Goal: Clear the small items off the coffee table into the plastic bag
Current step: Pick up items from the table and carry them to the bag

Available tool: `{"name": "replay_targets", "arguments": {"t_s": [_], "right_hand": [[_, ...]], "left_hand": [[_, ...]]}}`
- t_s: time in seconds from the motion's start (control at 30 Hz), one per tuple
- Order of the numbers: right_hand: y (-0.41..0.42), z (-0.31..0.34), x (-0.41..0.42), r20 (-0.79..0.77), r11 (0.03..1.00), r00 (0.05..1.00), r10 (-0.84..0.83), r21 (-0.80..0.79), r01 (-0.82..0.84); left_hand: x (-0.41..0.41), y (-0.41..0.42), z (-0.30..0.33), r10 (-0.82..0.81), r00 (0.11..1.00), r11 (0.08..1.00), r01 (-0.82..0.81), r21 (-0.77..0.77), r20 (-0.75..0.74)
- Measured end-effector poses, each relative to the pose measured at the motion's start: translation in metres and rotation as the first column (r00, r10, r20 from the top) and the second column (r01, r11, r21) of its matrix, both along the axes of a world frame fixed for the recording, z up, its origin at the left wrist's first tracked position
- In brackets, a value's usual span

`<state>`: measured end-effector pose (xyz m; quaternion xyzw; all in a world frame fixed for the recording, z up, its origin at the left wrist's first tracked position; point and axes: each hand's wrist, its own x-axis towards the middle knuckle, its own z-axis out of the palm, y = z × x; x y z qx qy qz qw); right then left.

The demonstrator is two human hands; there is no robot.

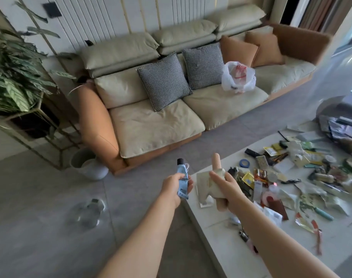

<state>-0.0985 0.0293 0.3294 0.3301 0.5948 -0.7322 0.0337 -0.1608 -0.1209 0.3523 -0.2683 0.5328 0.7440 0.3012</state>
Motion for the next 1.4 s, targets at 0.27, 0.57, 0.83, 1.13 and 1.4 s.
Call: {"name": "replay_targets", "arguments": {"t_s": [0.27,0.57,0.83,1.13,1.4], "right_hand": [[-0.067,0.03,-0.072,-0.016,0.993,0.994,-0.11,0.036,0.11],[-0.105,0.039,-0.135,-0.086,0.983,0.982,-0.17,0.061,0.176],[-0.086,0.034,-0.22,-0.105,0.968,0.964,-0.244,0.036,0.249],[-0.046,0.044,-0.321,-0.106,0.972,0.967,-0.231,0.007,0.233],[-0.03,0.035,-0.405,-0.065,0.951,0.951,-0.303,0.038,0.306]], "left_hand": [[-0.08,-0.068,0.032,-0.149,0.987,0.989,0.149,-0.013,-0.064],[-0.162,-0.106,0.039,-0.286,0.955,0.956,0.29,0.044,-0.076],[-0.242,-0.09,0.034,-0.285,0.938,0.958,0.28,-0.057,-0.196],[-0.337,-0.059,0.027,-0.272,0.948,0.962,0.261,-0.084,-0.165],[-0.443,-0.037,0.014,-0.386,0.917,0.92,0.376,-0.111,-0.098]]}}
